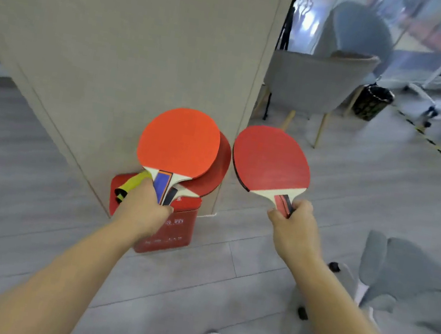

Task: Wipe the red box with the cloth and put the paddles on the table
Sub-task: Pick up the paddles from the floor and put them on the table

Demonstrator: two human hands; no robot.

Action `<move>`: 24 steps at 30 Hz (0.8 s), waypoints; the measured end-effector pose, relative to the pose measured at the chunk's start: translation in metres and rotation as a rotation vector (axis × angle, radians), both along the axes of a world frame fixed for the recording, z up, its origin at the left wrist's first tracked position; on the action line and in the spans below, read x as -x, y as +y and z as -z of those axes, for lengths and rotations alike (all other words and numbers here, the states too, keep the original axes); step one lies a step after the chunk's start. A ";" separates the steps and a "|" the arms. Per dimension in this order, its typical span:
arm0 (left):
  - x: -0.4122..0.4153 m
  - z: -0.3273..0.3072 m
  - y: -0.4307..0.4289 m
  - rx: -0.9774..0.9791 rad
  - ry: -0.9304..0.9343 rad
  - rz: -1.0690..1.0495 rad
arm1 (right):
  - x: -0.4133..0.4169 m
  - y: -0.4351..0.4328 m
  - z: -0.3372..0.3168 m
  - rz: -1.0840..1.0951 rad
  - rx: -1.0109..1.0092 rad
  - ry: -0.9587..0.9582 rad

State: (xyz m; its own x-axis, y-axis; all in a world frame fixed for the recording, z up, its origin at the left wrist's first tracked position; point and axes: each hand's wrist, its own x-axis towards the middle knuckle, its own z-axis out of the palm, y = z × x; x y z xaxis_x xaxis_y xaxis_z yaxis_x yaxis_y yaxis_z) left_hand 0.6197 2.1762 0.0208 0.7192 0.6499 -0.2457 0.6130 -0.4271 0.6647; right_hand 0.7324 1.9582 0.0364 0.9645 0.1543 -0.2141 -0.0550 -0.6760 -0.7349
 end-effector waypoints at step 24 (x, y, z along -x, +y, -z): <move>-0.001 -0.087 -0.356 0.048 -0.253 0.888 | 0.211 -0.350 -0.086 0.846 -0.059 -0.293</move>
